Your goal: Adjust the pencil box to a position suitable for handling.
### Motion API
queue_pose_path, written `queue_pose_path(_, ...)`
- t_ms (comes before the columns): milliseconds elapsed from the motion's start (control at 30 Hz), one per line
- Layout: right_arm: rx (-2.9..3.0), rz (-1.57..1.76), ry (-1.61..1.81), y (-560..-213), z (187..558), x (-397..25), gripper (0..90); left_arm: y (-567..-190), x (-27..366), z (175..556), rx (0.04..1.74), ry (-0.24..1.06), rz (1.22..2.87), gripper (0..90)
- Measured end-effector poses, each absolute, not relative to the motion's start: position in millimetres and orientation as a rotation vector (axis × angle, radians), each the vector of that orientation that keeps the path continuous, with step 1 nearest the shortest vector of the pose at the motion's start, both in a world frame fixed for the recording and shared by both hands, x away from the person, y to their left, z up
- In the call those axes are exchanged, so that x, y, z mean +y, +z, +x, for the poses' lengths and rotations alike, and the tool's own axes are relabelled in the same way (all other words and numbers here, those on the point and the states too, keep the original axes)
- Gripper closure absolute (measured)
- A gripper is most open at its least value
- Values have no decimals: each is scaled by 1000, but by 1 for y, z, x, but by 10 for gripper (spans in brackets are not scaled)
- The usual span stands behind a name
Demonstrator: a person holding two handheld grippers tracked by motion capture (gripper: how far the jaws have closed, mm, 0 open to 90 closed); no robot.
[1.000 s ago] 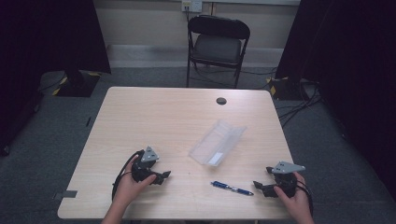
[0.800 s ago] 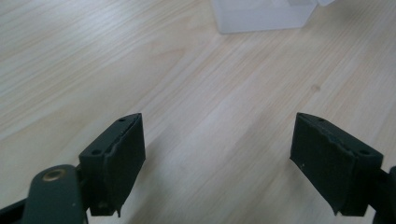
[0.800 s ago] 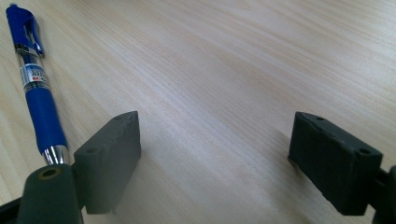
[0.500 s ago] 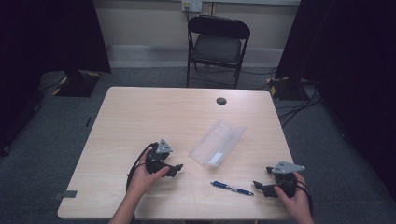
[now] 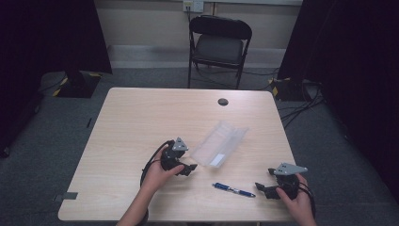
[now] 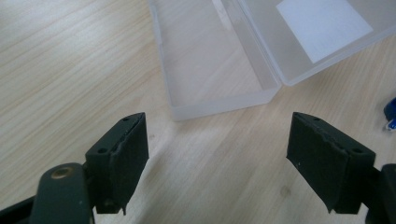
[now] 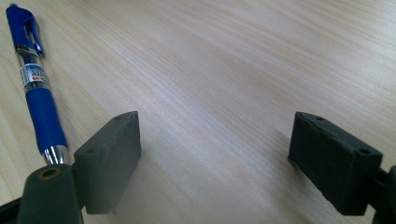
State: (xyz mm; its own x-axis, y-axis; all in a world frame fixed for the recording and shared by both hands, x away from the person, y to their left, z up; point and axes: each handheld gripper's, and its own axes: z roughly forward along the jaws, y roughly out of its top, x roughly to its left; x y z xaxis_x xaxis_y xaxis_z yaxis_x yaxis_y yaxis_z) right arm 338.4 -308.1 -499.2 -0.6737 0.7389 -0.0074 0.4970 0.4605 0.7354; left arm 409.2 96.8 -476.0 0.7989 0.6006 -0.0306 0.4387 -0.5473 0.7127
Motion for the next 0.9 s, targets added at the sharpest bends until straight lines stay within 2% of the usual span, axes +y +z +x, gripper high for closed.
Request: queue_pose_path(900, 2388, 1050, 1042, -499, 338, -308, 157, -479, 55, 401, 629, 226, 2278, 203)
